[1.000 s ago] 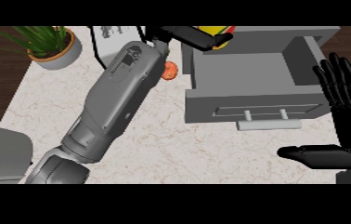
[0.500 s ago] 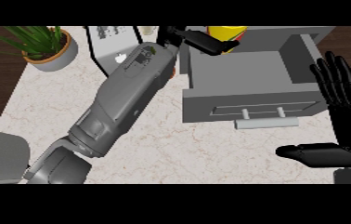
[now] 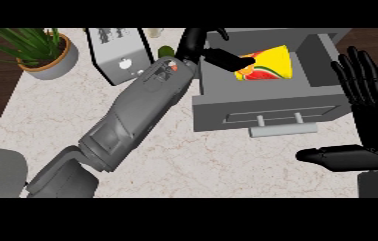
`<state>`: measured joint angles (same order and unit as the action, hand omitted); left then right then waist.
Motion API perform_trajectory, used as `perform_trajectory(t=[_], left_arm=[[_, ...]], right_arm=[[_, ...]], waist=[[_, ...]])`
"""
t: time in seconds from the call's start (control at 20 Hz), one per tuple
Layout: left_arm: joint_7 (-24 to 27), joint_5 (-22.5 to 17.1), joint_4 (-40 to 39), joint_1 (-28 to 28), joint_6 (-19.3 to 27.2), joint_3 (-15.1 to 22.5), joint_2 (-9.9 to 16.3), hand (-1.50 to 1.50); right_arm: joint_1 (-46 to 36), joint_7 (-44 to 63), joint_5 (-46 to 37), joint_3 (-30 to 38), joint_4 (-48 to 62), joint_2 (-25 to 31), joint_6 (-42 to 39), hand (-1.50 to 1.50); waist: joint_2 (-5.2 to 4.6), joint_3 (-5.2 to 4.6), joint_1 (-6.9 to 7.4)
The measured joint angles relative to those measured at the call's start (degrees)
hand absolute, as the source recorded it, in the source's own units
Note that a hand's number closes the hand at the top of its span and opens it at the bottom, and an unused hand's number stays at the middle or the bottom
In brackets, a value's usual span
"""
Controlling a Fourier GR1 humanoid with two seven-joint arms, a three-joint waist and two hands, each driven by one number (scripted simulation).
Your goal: Pick up the cup, place it into the drawer and close the drawer
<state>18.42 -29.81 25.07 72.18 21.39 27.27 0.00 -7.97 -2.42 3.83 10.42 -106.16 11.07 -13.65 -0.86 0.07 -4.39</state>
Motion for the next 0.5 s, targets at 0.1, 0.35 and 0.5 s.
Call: perform_trajectory(t=[0.1, 0.35, 0.5], left_arm=[[-0.89, -0.48, -0.67, 0.03, 0.35, 2.11, 0.00, -1.50], [-3.66, -1.10, -1.06, 0.79, 3.87, 7.65, 0.00, -1.50], [-3.04, -2.38, 0.60, 0.14, 6.08, 9.63, 0.00, -1.50]], right_arm=[[0.74, -0.43, 0.33, 0.13, -0.53, 0.09, -0.44, -1.50], [0.43, -0.95, 0.44, -0.24, -0.25, -0.12, -0.78, -1.50], [0.39, -0.51, 1.09, -0.23, -0.91, -0.28, -0.88, -1.50]], waist=[[-0.05, 0.00, -0.29], [-0.26, 0.02, -1.16], [-0.23, 0.00, -1.06]])
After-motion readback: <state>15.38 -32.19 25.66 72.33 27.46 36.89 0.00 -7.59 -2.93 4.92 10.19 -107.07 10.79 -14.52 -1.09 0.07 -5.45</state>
